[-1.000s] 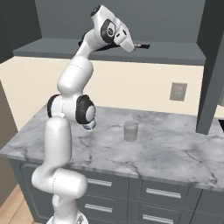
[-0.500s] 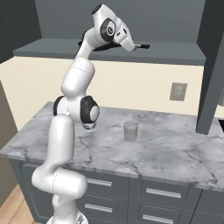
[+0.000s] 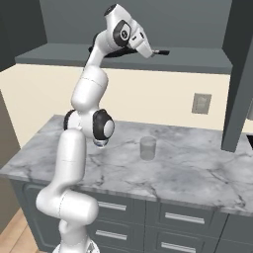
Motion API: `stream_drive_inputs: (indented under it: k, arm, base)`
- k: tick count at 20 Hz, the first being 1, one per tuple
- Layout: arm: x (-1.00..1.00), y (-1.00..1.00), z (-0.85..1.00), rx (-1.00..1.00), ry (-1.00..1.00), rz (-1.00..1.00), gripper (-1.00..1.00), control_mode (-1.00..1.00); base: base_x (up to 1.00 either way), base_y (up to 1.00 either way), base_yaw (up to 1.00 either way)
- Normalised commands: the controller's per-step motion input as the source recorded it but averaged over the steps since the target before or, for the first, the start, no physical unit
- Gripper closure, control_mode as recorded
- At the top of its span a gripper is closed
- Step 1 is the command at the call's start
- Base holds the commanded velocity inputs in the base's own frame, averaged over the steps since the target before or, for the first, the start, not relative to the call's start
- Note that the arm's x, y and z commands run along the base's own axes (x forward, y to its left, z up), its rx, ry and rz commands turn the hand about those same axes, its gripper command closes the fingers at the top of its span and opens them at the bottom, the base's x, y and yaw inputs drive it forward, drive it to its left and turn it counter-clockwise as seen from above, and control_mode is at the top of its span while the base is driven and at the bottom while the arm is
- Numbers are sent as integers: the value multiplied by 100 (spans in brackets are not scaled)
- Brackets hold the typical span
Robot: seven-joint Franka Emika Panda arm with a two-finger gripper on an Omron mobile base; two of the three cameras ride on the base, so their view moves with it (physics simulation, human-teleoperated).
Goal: Pick the pan from the cabinet and place it on the stove. Then turn on the stove burner for the pan.
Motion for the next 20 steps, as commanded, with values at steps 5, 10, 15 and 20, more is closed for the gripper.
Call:
stream_drive_inputs:
  k: [5, 10, 15, 20]
  arm:
    - [32, -2, -77, -6, 0, 0, -100, -100]
    - [38, -6, -75, -4, 0, 0, -100, -100]
    - [34, -4, -75, -3, 0, 0, -100, -100]
    - [24, 0, -67, 0, 0, 0, -100, -100]
  base:
    - [0, 0, 0]
    - [0, 0, 0]
    - [0, 0, 0]
    - [0, 0, 0]
